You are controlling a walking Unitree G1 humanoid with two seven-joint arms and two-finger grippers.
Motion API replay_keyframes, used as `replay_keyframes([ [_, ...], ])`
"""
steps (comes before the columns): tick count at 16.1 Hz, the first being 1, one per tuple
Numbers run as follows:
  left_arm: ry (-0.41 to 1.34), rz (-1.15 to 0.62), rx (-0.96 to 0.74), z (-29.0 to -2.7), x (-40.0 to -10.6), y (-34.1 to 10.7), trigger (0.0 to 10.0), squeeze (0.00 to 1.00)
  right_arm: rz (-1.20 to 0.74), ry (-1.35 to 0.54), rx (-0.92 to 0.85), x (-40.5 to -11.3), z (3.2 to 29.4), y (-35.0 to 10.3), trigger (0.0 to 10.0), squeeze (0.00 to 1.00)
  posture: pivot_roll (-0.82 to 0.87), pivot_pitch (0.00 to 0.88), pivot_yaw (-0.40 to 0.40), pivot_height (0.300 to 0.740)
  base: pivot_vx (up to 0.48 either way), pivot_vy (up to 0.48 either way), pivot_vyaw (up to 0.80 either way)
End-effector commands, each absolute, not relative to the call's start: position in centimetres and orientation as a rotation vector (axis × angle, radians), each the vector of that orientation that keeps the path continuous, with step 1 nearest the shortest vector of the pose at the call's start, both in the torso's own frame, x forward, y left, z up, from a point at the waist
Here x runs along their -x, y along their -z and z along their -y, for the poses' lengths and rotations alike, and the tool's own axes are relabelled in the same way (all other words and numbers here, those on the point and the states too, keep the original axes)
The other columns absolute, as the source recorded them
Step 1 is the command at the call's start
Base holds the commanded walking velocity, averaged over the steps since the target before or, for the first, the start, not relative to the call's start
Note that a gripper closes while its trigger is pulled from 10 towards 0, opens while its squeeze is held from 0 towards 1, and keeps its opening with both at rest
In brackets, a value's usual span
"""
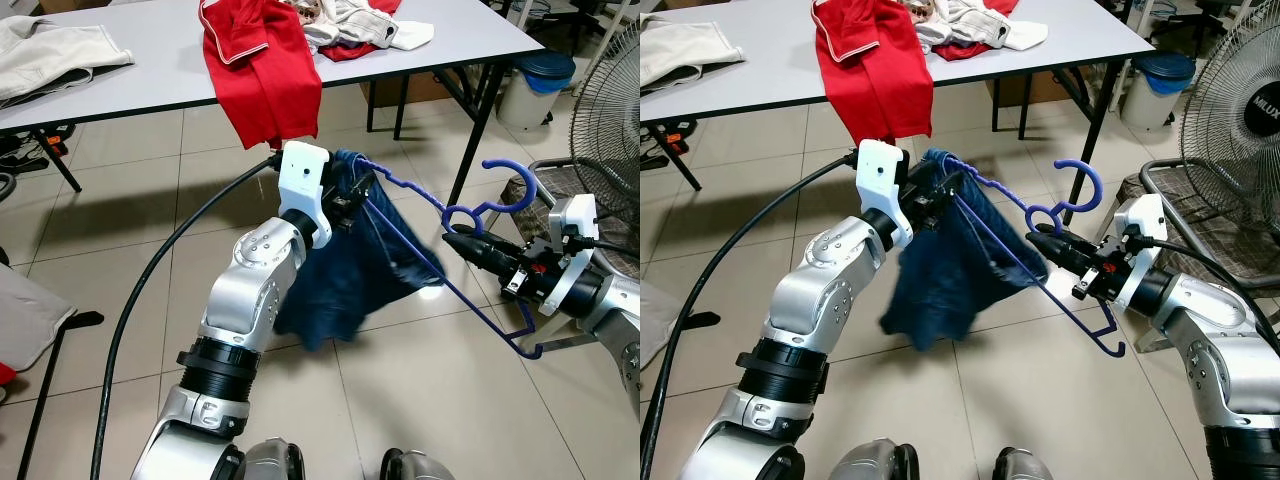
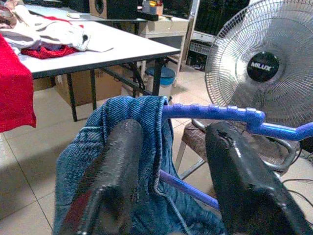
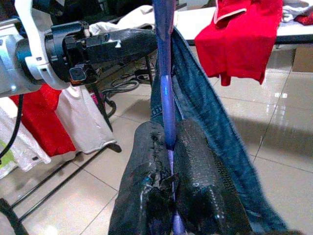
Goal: Hang hanger
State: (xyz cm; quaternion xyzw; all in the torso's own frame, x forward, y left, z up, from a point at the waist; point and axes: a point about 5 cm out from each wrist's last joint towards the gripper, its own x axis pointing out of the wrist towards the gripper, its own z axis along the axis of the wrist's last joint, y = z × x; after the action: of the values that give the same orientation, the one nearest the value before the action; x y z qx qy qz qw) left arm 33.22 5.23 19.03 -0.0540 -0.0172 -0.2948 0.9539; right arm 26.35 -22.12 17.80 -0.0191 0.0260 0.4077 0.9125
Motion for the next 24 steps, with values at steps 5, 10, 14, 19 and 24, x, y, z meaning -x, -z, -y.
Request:
replay_keyframes([
  [5, 0.564, 0.039, 0.055, -5.6, -34.0, -19.2, 0.0, 0.00, 0.019, -0.880, 0.043, -26.1, 21.5, -19.4, 0.0, 0.00, -0.04, 0.083, 0.074, 0.740, 0.000, 0.000, 0.00],
  [10, 0.544, 0.053, 0.050, -6.0, -34.3, -19.4, 0.0, 0.00, 0.025, -0.889, 0.039, -26.1, 21.3, -19.6, 0.0, 0.00, -0.04, 0.089, 0.071, 0.740, 0.000, 0.000, 0.00],
  [14, 0.543, 0.075, 0.056, -6.1, -34.4, -19.6, 0.0, 0.00, 0.028, -0.893, 0.036, -26.0, 21.3, -19.6, 0.0, 0.00, -0.04, 0.089, 0.072, 0.740, 0.000, 0.000, 0.00],
  [19, 0.546, 0.087, 0.103, -6.2, -34.5, -19.8, 0.0, 0.00, 0.027, -0.892, 0.033, -26.0, 21.4, -19.6, 0.0, 0.00, -0.04, 0.089, 0.073, 0.740, 0.000, 0.000, 0.00],
  [24, 0.560, 0.122, 0.167, -6.5, -34.5, -20.6, 0.0, 0.00, -0.018, -0.868, 0.072, -26.2, 21.6, -19.0, 0.0, 0.00, -0.04, 0.093, 0.072, 0.740, 0.000, 0.000, 0.00],
])
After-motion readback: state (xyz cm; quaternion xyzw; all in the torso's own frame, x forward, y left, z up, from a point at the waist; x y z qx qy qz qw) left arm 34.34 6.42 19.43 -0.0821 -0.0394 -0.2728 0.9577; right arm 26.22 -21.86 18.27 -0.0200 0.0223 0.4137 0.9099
